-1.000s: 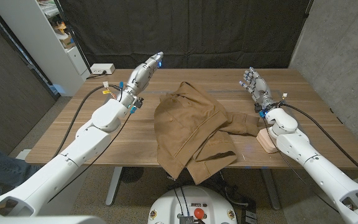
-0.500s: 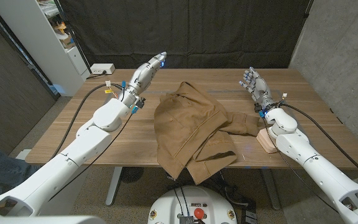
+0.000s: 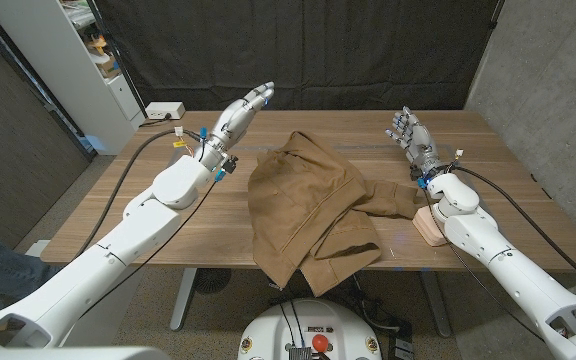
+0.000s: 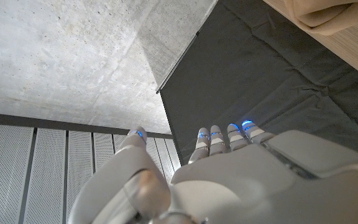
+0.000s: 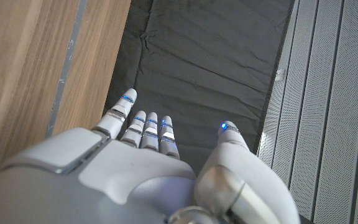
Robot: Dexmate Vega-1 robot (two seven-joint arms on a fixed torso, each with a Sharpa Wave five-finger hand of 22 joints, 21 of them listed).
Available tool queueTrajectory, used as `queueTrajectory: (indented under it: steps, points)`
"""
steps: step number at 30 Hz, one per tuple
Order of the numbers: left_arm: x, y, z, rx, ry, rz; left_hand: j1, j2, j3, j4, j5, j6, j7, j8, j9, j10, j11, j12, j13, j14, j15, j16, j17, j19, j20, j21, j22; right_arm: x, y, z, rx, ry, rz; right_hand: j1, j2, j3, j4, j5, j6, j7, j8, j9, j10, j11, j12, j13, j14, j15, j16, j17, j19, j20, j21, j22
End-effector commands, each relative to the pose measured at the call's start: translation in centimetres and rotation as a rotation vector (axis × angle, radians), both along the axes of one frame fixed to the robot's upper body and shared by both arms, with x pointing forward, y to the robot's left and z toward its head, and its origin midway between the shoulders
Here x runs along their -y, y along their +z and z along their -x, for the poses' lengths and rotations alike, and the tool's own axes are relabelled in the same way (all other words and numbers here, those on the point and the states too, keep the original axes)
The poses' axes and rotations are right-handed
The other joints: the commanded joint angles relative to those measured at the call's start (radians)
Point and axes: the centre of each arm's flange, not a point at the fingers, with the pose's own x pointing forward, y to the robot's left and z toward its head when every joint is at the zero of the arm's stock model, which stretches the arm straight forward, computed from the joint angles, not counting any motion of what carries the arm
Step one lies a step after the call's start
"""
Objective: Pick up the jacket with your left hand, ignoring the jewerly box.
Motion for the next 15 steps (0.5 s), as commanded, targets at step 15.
queueTrajectory:
  steps: [15]
  points:
    - [1.29, 0.55, 1.02, 0.017, 0.034, -0.076, 0.015, 0.001, 0.001, -0.009, -0.003, 0.013, 0.002, 0.010, 0.004, 0.006, -0.001, 0.006, 0.003, 0.004, 0.004, 0.000, 0.003, -0.006, 0.005, -0.002, 0.004, 0.46, -0.07, 0.67, 0.011, -0.003, -0.011, 0.003, 0.006, 0.001, -0.010, -0.001, 0.008, -0.006, 0.007, 0.004, 0.007, -0.005, 0.006, 0.005, 0.005, 0.004, 0.006, 0.004, 0.005, 0.004, 0.008, 0.005]
